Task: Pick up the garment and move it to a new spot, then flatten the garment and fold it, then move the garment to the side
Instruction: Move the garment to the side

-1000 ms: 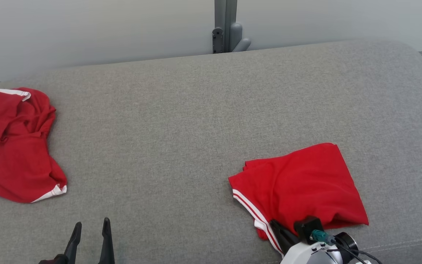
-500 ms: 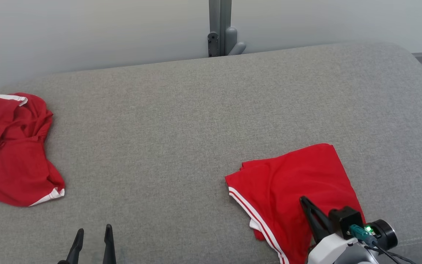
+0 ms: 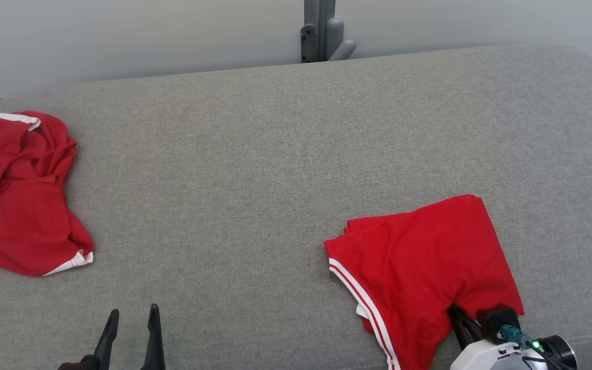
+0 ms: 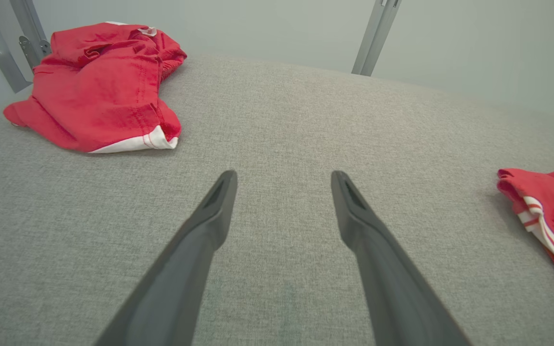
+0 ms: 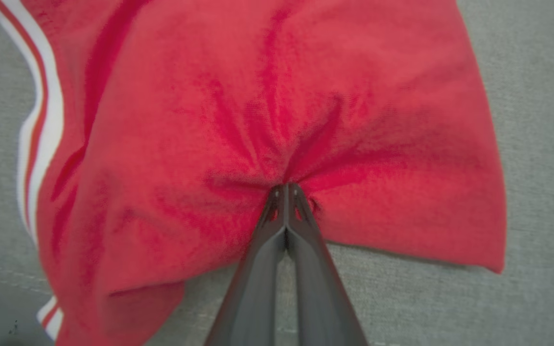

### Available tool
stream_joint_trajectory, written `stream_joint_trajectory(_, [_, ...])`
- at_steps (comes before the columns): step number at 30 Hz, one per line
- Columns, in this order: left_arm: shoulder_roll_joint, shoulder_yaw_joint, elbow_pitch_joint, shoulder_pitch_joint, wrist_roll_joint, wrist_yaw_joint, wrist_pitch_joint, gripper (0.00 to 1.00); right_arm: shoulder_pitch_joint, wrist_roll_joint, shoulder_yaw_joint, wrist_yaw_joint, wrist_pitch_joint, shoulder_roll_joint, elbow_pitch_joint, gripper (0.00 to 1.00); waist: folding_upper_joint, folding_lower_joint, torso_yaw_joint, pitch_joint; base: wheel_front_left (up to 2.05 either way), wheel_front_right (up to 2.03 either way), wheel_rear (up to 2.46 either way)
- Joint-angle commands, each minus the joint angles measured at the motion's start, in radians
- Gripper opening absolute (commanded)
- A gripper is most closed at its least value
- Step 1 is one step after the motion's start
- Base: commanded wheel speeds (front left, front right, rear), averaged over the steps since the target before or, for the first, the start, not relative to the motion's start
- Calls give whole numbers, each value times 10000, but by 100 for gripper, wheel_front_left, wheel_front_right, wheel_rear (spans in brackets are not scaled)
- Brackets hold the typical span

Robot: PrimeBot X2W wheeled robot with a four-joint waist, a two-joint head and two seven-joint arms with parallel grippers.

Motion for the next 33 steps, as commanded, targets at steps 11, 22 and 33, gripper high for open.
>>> stream_joint_trajectory(11, [11,112,28,-57,54,-28,-32,100,-529,-258,378,-10,-622,70,2139,0,84,0,-89,-118,0,0,0])
stream_joint_trajectory(22, [11,290,-74,339,-222,-28,-32,100,177,-95,369,-12,-601,-171,627,0,84,0,-356,-651,0,0,0])
stream_joint_trajectory(33, [11,301,-190,414,-88,-28,-32,100,1188,611,-956,-12,179,-297,-3235,0,84,0,-226,-944,0,0,0])
